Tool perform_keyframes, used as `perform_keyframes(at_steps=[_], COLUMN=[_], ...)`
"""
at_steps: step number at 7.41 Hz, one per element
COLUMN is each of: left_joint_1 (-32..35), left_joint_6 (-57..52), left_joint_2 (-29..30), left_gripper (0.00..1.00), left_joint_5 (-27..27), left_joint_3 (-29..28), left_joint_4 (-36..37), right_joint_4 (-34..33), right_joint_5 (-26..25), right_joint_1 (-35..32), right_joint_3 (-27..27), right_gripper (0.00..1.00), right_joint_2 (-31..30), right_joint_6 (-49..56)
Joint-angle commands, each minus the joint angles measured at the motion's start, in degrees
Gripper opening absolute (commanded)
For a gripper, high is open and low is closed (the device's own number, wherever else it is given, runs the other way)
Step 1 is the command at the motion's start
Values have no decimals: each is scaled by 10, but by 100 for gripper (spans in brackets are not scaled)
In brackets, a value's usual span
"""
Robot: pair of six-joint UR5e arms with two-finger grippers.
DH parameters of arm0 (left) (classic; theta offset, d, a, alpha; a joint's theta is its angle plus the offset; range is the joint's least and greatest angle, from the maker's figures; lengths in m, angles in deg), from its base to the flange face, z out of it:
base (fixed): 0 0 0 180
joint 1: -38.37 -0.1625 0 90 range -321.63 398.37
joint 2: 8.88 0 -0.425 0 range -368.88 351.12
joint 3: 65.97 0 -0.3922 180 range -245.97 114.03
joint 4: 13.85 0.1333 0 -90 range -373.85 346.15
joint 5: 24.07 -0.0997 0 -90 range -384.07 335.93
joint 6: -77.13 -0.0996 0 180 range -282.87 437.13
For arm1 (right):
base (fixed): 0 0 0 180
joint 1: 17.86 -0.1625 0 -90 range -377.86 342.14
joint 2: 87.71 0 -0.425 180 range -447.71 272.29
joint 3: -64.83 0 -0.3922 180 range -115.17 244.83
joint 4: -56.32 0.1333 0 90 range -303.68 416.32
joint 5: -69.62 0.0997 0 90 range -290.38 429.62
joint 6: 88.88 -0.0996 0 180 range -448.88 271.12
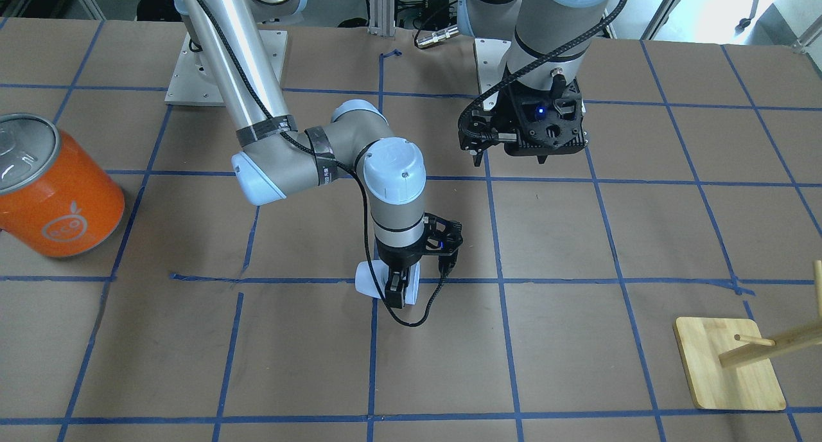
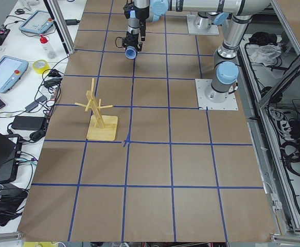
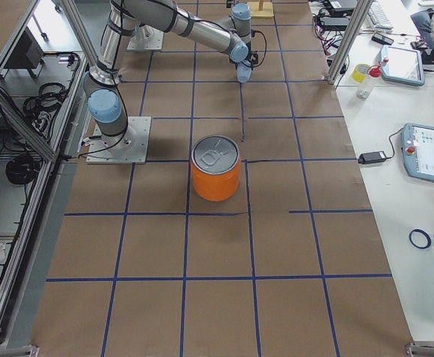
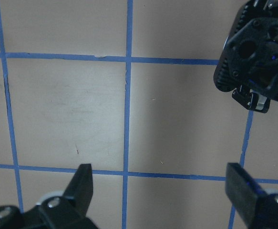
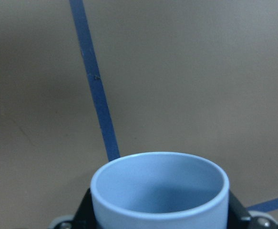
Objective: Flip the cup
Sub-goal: 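Lower the cup with the right gripper near the left gripper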
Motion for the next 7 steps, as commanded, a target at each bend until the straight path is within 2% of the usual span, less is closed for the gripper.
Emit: perform_keyframes(at_steps=[1,3,4,5,6,7], left_joint_1=[0,0,0,0,0,0], left_joint_6=[1,1,2,2,2,4], left_joint_2=[0,1,1,2,1,2], left_gripper=[100,100,100,100,100,100], left_joint_5=[0,0,0,0,0,0], left_joint_3=[0,0,0,0,0,0], left_joint_4=[0,1,1,1,1,1], right_joint_4=[0,1,-1,-13,-27,-27], right_joint_5=[10,22,31,37,79,83], right_joint_1=[-1,-1,1,1,7,8], right_joint_3=[-1,-1,-1,-1,0,-1], right_gripper=[10,16,22,36,52,58], right_joint_2=[0,1,3,3,4,4], right_joint_6=[-1,-1,-1,-2,-1,-1])
